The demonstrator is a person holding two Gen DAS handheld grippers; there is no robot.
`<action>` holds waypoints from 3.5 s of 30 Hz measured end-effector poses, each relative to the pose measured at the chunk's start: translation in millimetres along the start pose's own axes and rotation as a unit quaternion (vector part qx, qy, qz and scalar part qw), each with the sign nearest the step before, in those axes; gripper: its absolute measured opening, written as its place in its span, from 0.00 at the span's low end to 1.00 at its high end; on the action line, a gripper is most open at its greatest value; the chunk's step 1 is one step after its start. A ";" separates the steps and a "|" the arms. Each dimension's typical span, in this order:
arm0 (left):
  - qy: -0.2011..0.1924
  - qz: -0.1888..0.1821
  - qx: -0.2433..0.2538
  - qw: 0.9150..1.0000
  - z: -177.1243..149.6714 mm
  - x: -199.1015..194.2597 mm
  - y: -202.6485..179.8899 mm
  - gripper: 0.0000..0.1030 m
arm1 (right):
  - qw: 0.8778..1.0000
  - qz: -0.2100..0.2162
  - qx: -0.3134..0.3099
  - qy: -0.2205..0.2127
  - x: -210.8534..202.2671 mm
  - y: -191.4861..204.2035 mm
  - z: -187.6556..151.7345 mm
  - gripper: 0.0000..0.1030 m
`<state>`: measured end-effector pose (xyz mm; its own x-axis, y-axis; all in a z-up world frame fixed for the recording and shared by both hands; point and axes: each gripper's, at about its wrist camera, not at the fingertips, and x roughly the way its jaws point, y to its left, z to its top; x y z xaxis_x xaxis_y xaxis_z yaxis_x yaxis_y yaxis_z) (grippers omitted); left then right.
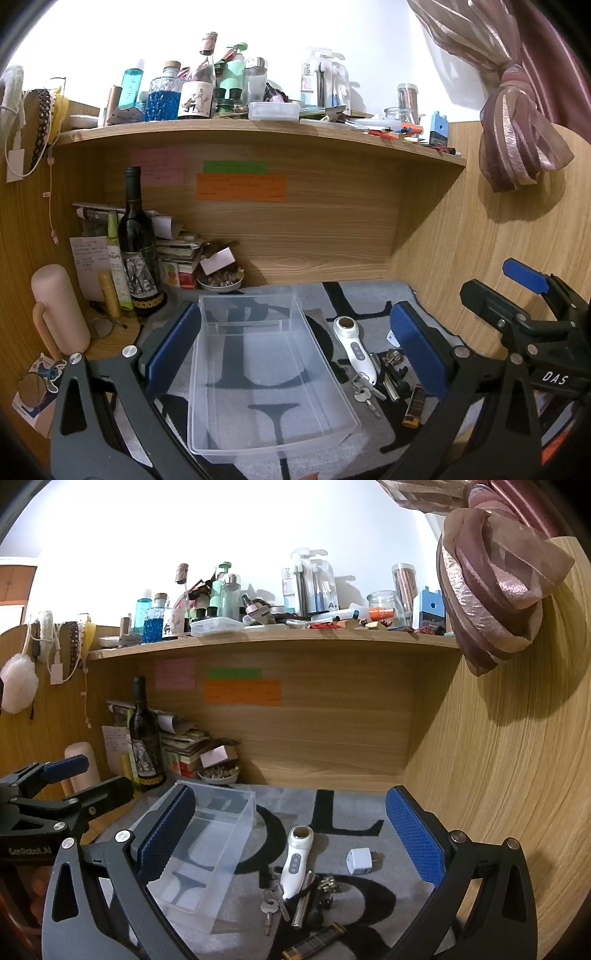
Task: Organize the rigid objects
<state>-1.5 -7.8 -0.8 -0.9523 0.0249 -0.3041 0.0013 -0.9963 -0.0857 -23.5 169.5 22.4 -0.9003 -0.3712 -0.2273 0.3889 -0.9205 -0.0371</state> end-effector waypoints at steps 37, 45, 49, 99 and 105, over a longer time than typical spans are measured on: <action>-0.009 0.002 0.007 1.000 1.2 -4.7 -3.2 1.00 | 1.000 0.002 -0.005 -0.002 -4.5 4.4 3.2 1.00; -0.010 0.003 0.007 1.000 1.0 -4.6 -2.0 1.00 | 1.000 0.004 -0.006 -0.001 -1.9 6.9 2.8 1.00; -0.011 0.004 0.008 1.000 -0.2 -4.3 -2.1 1.00 | 1.000 0.004 -0.006 -0.001 -2.0 6.6 2.2 1.00; 0.297 0.013 -0.045 0.954 -62.4 149.9 120.3 0.10 | 0.958 -0.087 0.063 0.267 181.9 -88.7 -79.9 0.69; 0.293 0.015 -0.053 0.954 -63.8 149.6 121.4 0.10 | 0.941 -0.068 0.086 0.320 206.8 -99.3 -101.7 0.62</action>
<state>-124.3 -119.8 -117.2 -0.6170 0.0693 -0.7839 0.0862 -0.9842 -0.1548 -228.4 196.5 -119.9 -0.6153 -0.1499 -0.7739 0.1922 -0.9806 0.0372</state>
